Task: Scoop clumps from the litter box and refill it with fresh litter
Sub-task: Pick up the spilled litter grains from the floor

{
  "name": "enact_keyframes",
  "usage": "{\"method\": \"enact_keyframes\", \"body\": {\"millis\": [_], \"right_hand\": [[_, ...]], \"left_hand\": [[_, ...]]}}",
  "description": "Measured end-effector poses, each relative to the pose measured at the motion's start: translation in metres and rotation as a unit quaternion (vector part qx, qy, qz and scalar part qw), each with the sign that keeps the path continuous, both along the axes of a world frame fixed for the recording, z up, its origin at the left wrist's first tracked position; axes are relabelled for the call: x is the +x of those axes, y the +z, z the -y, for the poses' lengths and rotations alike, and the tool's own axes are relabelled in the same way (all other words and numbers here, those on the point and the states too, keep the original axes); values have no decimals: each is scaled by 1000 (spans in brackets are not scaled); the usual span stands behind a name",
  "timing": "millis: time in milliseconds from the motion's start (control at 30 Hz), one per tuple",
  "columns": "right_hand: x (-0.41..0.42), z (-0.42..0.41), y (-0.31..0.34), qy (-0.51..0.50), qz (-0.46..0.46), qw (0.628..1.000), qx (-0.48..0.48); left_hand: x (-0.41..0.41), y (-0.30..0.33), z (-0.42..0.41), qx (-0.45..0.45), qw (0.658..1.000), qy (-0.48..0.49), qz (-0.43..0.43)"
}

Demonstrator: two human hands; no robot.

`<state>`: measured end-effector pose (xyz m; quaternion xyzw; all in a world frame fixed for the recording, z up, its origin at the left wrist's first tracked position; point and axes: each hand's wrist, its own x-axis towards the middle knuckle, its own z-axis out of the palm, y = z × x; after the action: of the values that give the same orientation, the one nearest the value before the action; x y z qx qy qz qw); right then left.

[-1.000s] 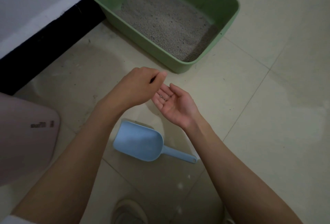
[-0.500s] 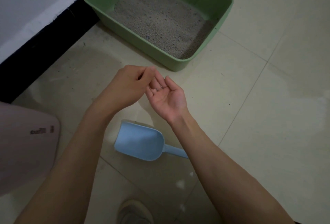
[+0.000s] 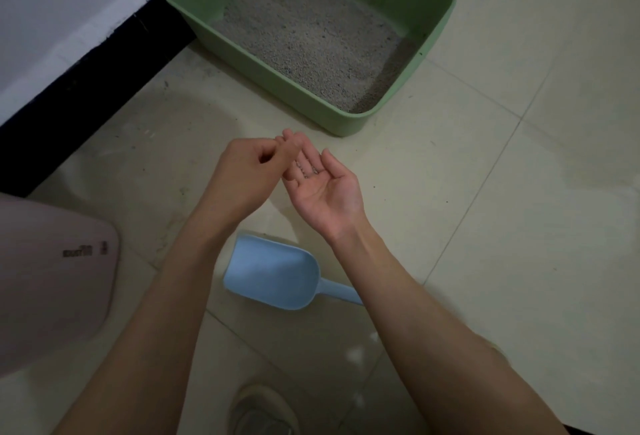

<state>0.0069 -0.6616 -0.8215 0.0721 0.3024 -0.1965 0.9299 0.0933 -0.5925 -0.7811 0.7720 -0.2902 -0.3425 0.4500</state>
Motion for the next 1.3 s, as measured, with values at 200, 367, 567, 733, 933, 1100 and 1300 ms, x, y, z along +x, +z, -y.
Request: {"method": "enact_keyframes", "body": {"millis": [200,367,567,733,933,1100,1300], "right_hand": [[-24,13,-23,26,-83,996,-11],[-50,27,-47,155,-318,920,-171],[-75,39,-57,309,-486,719,-389],[-73,51,-55,318,-482,706,-410],[-76,58,-61,300,-471,739,-378],[-73,60,-66,294,-454,761,-359],[-69,61,-61,277,-422,804,-314]], "left_hand": [[10,-22,-1,-10,992,93,-85],[10,-76,-2,97,991,69,-62],[3,-128,6,179,980,13,89],[-3,-144,27,206,859,-142,447],[8,-159,38,182,776,-216,563],[13,-166,46,161,738,-273,596],[9,-156,57,182,710,-296,613]]}}
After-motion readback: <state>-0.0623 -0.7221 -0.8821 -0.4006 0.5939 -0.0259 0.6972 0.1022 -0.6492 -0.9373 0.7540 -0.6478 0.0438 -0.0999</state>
